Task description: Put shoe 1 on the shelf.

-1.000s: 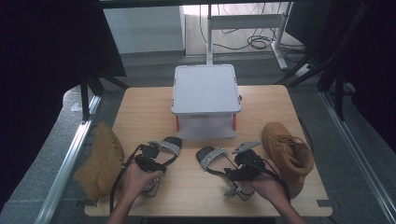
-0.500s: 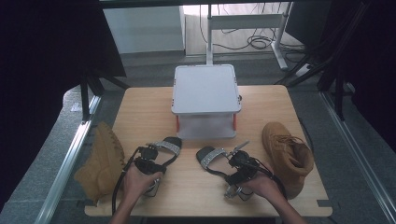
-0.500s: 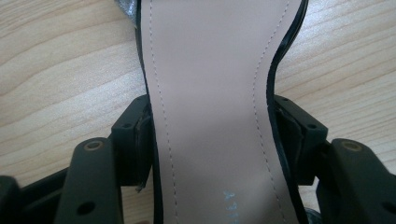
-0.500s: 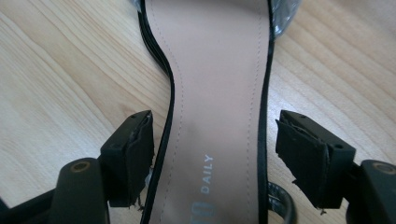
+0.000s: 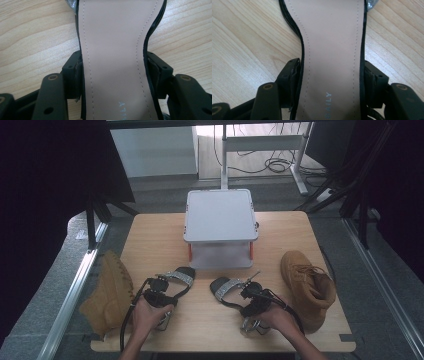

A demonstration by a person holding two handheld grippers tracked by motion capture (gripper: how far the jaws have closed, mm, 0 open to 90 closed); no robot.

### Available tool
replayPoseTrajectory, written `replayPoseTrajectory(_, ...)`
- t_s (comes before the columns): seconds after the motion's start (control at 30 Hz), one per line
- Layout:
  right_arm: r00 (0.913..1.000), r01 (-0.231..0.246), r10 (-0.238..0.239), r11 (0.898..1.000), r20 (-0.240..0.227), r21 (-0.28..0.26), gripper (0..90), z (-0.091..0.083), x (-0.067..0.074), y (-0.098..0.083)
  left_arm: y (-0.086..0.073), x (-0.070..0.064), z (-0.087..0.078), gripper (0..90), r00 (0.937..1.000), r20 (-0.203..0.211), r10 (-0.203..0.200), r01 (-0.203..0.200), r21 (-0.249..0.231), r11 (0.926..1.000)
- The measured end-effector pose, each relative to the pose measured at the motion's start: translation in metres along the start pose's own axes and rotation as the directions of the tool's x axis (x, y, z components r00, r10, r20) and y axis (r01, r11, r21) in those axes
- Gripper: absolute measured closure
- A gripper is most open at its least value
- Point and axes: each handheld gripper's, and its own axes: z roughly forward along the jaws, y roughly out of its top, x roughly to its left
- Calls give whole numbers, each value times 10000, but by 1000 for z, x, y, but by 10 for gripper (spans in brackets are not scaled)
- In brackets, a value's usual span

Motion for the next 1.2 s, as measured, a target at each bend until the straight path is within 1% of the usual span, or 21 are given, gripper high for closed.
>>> replayPoseTrajectory(0.1,10000,6,-6,10000,85,-17,403,0,1,0,0,0,0,409,10000,8,37,-37,-9,10000)
replayPoseTrajectory(0.2,9999,-97,98,9996,32,-268,412,-1,-1,-2,-2,0,-1,416,9999,118,83,-81,-96,9999)
replayPoseTrajectory(0.27,9997,-231,228,9987,-83,-456,414,-1,-4,-4,-3,0,-1,418,9997,186,153,-151,-109,9998)
replayPoseTrajectory(0.33,9993,-333,320,9976,-217,-612,416,-1,-5,-6,-3,2,-2,419,9991,362,209,-204,-158,9997)
replayPoseTrajectory(0.43,9973,-615,579,9948,-459,-815,418,-2,-9,-8,-3,2,-6,419,9977,633,262,-243,-298,9993)
replayPoseTrajectory(0.53,9956,-799,747,9922,-570,-957,418,-4,-13,-10,-3,3,-12,420,9955,892,305,-262,-488,9985)
replayPoseTrajectory(0.57,9944,-904,842,9908,-644,-1010,418,-5,-14,-11,-2,3,-13,420,9946,991,308,-256,-537,9982)
replayPoseTrajectory(0.63,9905,-1149,1050,9867,-885,-1152,419,-8,-18,-12,-2,3,-16,420,9937,1059,374,-306,-651,9974)
replayPoseTrajectory(0.67,9867,-1363,1234,9828,-1059,-1245,419,-9,-19,-13,-2,2,-18,420,9930,1113,408,-332,-693,9970)
replayPoseTrajectory(0.73,9798,-1669,1489,9766,-1333,-1359,419,-13,-22,-15,-1,3,-21,420,9902,1354,342,-231,-827,9963)
replayPoseTrajectory(0.77,9778,-1765,1572,9742,-1383,-1407,419,-14,-23,-15,-1,3,-22,420,9879,1517,331,-198,-882,9959)
replayPoseTrajectory(0.83,9733,-1994,1772,9677,-1460,-1543,419,-18,-26,-17,0,4,-25,420,9855,1663,323,-166,-951,9953)
replayPoseTrajectory(1.0,9583,-2550,2215,9479,-1808,-1907,419,-30,-33,-21,1,8,-31,420,9768,2127,262,-27,-1101,9939)
replayPoseTrajectory(1.07,9496,-2803,2397,9378,-2022,-2047,419,-33,-35,-22,1,8,-33,420,9748,2222,200,67,-1188,9929)
replayPoseTrajectory(1.1,9468,-2886,2456,9339,-2077,-2112,419,-34,-36,-23,1,8,-34,420,9738,2267,191,98,-1260,9920)
replayPoseTrajectory(1.13,9419,-3030,2567,9277,-2165,-2182,419,-36,-38,-24,2,8,-35,420,9730,2304,161,151,-1328,9910)
replayPoseTrajectory(1.17,9371,-3168,2663,9204,-2258,-2293,419,-37,-40,-24,2,8,-35,420,9730,2301,173,145,-1361,9906)
replayPoseTrajectory(1.2,9342,-3264,2733,9143,-2295,-2400,419,-38,-41,-25,3,7,-36,420,9740,2259,180,143,-1406,9900)
